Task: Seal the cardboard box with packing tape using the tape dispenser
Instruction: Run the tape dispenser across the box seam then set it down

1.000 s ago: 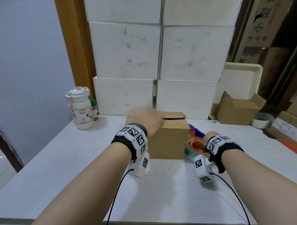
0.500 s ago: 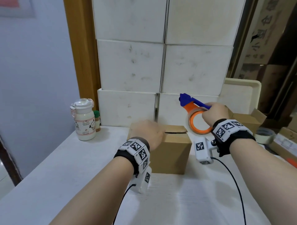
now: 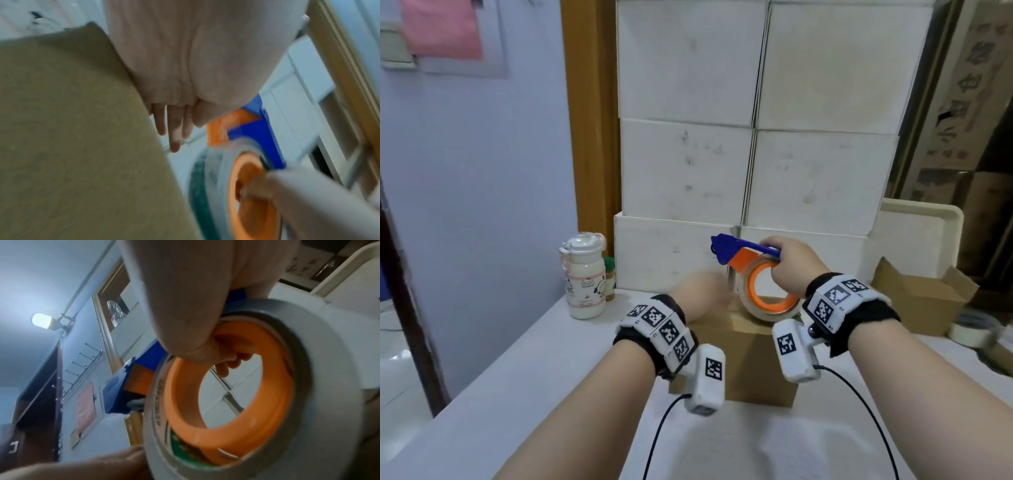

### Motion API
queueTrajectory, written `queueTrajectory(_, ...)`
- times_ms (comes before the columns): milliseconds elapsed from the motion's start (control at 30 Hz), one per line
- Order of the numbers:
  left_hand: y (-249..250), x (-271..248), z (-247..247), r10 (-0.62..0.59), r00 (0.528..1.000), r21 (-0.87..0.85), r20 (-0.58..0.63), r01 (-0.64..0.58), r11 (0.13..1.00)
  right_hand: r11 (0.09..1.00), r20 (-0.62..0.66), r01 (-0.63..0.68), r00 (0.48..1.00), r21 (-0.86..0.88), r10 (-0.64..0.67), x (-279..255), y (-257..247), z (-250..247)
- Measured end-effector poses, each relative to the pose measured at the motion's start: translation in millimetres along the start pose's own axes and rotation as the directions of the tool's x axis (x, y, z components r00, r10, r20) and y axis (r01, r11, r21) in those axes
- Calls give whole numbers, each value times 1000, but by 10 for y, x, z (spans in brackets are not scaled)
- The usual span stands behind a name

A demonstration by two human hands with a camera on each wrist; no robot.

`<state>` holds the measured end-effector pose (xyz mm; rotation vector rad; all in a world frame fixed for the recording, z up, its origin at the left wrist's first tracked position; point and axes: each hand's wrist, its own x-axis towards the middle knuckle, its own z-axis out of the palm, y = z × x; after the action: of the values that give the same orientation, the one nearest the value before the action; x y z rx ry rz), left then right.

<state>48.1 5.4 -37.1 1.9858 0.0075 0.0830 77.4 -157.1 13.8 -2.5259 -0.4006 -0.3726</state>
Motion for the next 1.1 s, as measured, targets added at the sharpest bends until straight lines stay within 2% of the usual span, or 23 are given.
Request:
queueTrajectory(67, -31, -15, -108, -59, 997, -328, -48, 40, 944, 1000, 7, -5, 1000, -20, 5, 7, -2, 22)
queueTrajectory(133, -83, -26, -176, -111, 994, -633, -17, 75, 771, 999, 16, -9, 1000, -43, 9, -5, -1, 28)
queueTrajectory(167, -99, -38, -205, -125, 992, -720, 17, 99, 687, 998, 19, -7, 1000, -55, 8, -16, -9, 30)
queueTrajectory(267, -129, -39, -262, -154, 984, -814, 95, 165, 557, 992, 41, 37, 999, -118, -32, -48, -66, 23)
queueTrajectory(433, -128, -44, -270, -155, 980, -853, 127, 187, 486, 953, 96, 161, 985, -256, -140, -37, -202, 56)
queueTrajectory(567, -137, -72, -287, -154, 982, -897, 111, 165, 409, 931, 133, 183, 980, -315, -148, -17, -280, 81)
queueTrajectory(700, -116, -102, -308, -177, 976, -894, 127, 190, 405, 923, 140, 192, 978, -334, -153, -15, -290, 91)
queueTrajectory(800, -69, -88, -297, -218, 968, -812, 122, 223, 539, 932, 130, 178, 981, -315, -143, -17, -257, 90)
queueTrajectory(867, -27, -92, -293, -248, 955, -797, 161, 274, 539, 941, 122, 166, 983, -296, -136, -15, -227, 83)
queueTrajectory(1000, 29, -83, -262, -267, 948, -711, 176, 309, 631, 945, 120, 165, 983, -282, -135, -19, -202, 72)
queueTrajectory(1100, 9, -50, -267, -275, 947, -767, 168, 301, 566, 944, 116, 171, 983, -284, -143, -17, -205, 82)
